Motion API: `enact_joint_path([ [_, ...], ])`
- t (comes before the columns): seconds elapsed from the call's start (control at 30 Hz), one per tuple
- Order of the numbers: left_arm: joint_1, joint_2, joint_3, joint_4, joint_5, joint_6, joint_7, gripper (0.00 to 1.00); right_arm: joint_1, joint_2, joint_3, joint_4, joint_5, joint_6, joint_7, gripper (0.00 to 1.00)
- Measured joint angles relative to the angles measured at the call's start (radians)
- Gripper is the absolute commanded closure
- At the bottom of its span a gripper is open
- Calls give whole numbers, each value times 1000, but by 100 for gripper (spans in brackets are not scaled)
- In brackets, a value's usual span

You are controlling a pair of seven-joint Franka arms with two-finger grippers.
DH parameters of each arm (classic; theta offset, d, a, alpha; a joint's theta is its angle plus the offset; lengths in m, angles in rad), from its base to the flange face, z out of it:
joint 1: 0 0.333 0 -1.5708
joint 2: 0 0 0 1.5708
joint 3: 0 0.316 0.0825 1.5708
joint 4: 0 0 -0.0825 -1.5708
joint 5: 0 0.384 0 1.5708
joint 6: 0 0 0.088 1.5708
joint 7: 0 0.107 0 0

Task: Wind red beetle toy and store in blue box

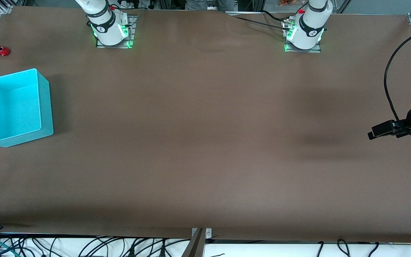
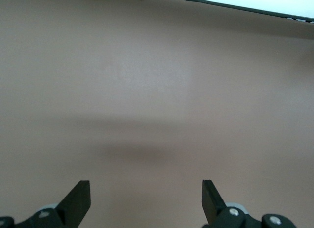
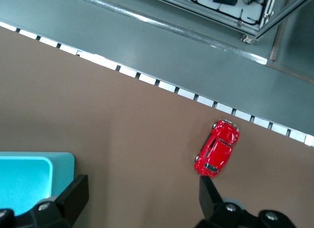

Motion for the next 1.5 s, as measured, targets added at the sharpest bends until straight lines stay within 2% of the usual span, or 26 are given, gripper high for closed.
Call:
enact_joint_path([
  [0.47,0,0,0,0,0,0,0,0,-1,105,4,-26,10,104,94,0],
  [1.1,0,0,0,0,0,0,0,0,-98,147,10,-126,11,237,83,0],
  [1.5,0,0,0,0,0,0,0,0,-257,248,180,-128,11,360,83,0],
])
